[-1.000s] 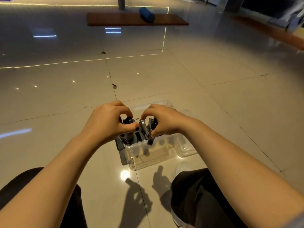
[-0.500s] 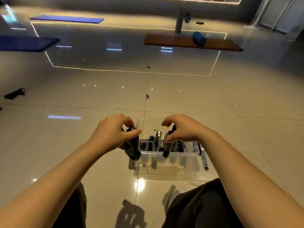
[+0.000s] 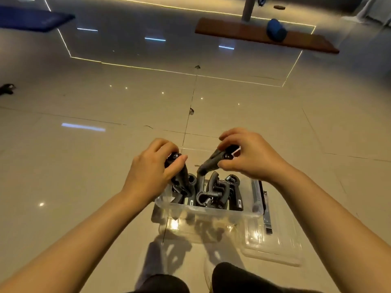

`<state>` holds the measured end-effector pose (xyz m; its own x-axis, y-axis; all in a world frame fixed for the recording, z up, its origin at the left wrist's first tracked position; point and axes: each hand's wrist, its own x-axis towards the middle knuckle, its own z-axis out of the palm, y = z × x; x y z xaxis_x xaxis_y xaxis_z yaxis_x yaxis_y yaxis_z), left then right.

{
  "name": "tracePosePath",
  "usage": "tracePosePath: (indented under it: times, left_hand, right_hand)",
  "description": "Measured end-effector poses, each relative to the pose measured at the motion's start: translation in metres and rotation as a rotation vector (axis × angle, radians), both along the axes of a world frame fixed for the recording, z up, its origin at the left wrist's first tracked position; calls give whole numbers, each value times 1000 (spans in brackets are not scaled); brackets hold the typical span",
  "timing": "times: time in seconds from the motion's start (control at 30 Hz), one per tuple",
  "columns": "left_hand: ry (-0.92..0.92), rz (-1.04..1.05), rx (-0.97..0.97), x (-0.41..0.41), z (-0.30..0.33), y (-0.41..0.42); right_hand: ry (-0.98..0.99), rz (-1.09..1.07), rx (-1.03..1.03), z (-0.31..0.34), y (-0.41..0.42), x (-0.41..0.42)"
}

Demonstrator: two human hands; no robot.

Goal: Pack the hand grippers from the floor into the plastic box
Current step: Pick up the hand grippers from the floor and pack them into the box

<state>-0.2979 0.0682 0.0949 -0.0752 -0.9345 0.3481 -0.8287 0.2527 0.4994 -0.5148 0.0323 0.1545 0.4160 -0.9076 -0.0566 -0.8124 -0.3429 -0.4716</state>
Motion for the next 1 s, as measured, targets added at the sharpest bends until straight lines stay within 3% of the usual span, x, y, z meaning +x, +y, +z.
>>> tracePosePath:
  times: [0.13,0.3,0.5,0.6,0.77,1.0]
  left_hand:
    - [94,12,-45,-13,-63,-27]
    - [78,-3,-62,-21,-138,-40]
    - [119,51,-91,-24,-174,-41]
    - [137,70,-79,-27,-178,-39]
    - [126,68,-63,-27,-182,-37]
    - [109,57,-61,-25,-185,-39]
  right_hand:
    - [298,156,-38,-63,-18,-27]
    - [496,250,-150,-138,-35,-57]
    - [755,383,-334,-189,-44,-69]
    - [789,385,-325,-201,-46,-71]
    - [823,611,-277,-215,-48,-59]
    - [779,638,33,-236,-54,-73]
